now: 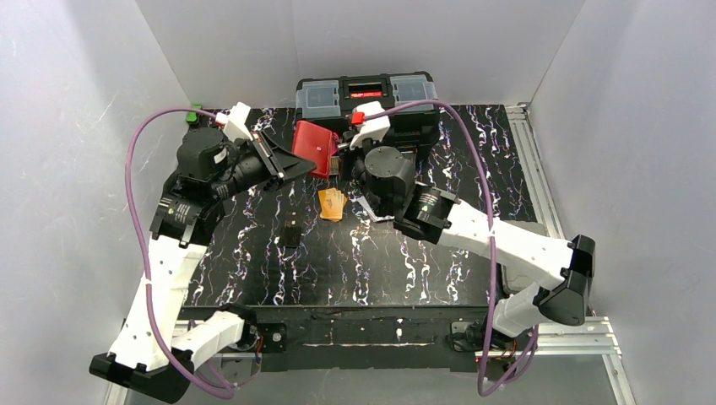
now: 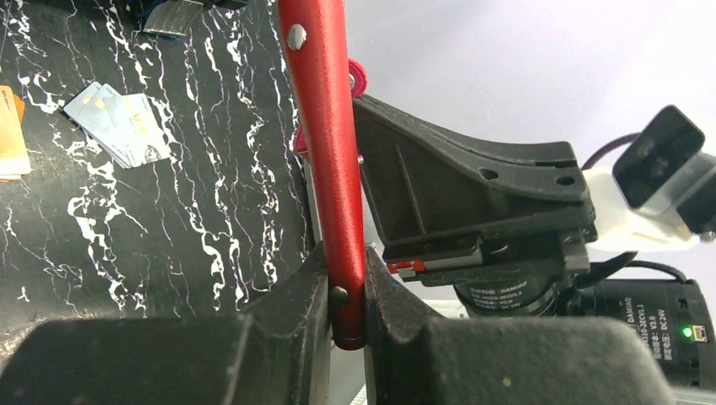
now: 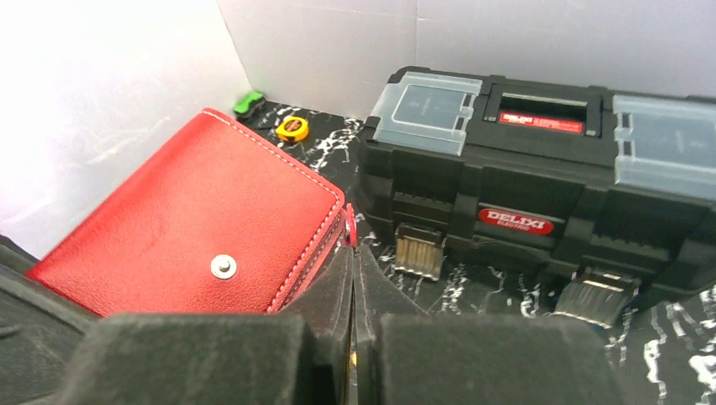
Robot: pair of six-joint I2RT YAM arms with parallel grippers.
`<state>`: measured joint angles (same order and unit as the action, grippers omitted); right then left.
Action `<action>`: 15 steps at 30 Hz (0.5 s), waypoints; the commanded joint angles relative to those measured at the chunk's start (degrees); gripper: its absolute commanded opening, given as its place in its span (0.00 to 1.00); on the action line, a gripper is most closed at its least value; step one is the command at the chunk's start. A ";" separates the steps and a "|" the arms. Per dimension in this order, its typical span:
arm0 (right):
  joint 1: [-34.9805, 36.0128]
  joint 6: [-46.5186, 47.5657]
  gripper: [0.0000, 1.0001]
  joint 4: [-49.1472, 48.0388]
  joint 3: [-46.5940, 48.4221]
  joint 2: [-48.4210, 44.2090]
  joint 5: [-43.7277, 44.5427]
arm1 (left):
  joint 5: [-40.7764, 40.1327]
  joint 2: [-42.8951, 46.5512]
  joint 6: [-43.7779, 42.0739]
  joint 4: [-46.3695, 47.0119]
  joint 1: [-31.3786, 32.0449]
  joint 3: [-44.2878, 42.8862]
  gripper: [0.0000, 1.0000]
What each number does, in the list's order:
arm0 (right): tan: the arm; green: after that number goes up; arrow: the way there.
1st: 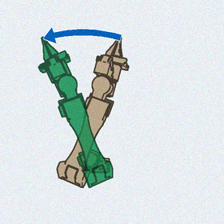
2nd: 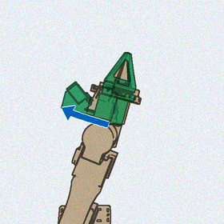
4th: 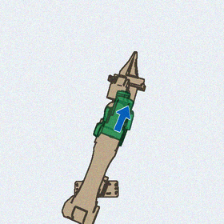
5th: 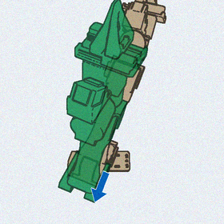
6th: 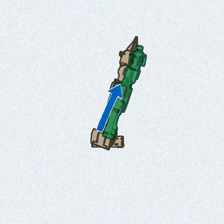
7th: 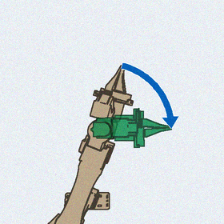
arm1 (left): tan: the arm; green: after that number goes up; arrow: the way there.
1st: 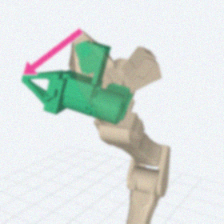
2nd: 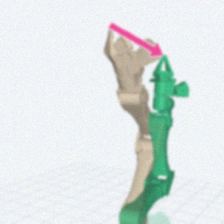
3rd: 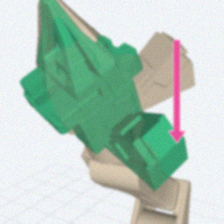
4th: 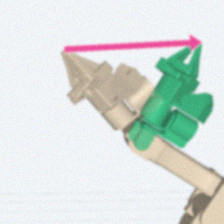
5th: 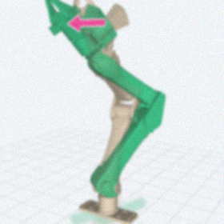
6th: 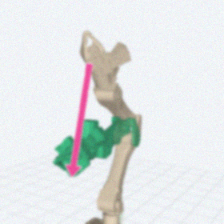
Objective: Put the credit cards into the card holder
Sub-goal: Open the card holder at the center of the board.
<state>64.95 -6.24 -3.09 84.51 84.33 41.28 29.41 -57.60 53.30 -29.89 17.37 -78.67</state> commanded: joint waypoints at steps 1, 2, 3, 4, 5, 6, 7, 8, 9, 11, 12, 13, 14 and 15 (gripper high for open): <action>-1.12 -8.24 0.01 0.85 -1.37 -3.95 6.52 | 4.58 3.33 -2.87 1.60 0.36 0.85 0.00; -1.05 -8.71 0.01 0.51 -2.17 -4.81 5.99 | 4.55 3.40 -3.05 1.93 0.36 0.86 0.00; -1.04 -9.44 0.01 0.23 -2.94 -5.64 5.25 | 4.53 3.38 -3.17 2.14 0.39 0.77 0.00; -1.09 -10.22 0.01 -0.36 -3.98 -6.69 3.84 | 4.54 3.31 -3.44 2.32 0.33 0.80 0.00; -1.12 -11.25 0.01 -0.67 -4.75 -7.69 2.86 | 4.52 3.28 -3.68 2.45 0.36 0.95 0.00; -1.13 -12.76 0.06 0.49 -4.98 -8.61 2.32 | 4.52 3.21 -3.95 2.53 0.38 1.14 0.00; -1.14 -14.34 0.20 1.26 -5.28 -9.62 1.46 | 4.69 3.19 -4.39 2.89 0.38 1.58 0.00; -1.18 -15.66 0.39 2.16 -5.81 -10.69 0.64 | 4.85 3.21 -4.83 3.39 0.39 2.24 0.00; -1.22 -17.27 0.54 2.86 -6.37 -11.75 0.10 | 5.10 3.30 -5.25 4.05 0.38 2.94 0.00; -1.97 -20.96 0.71 5.90 -7.17 -13.70 -1.25 | 6.09 3.35 -5.65 5.54 0.31 4.53 0.00; -2.99 -22.36 0.76 7.42 -7.43 -14.62 -2.44 | 6.67 3.37 -5.75 6.44 0.35 5.08 0.00; -4.14 -25.27 0.79 8.57 -7.70 -15.35 -4.33 | 7.29 3.43 -5.97 7.41 0.36 5.60 0.00; -5.77 -27.13 0.80 9.23 -8.13 -16.10 -6.63 | 7.90 3.54 -6.01 8.84 0.39 6.02 0.00; -6.86 -28.33 0.79 9.58 -8.35 -16.75 -8.88 | 8.32 3.51 -6.17 9.48 0.34 6.21 0.00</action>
<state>62.06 -24.95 3.49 76.99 70.96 38.52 33.89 -55.29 48.84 -25.65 17.72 -73.56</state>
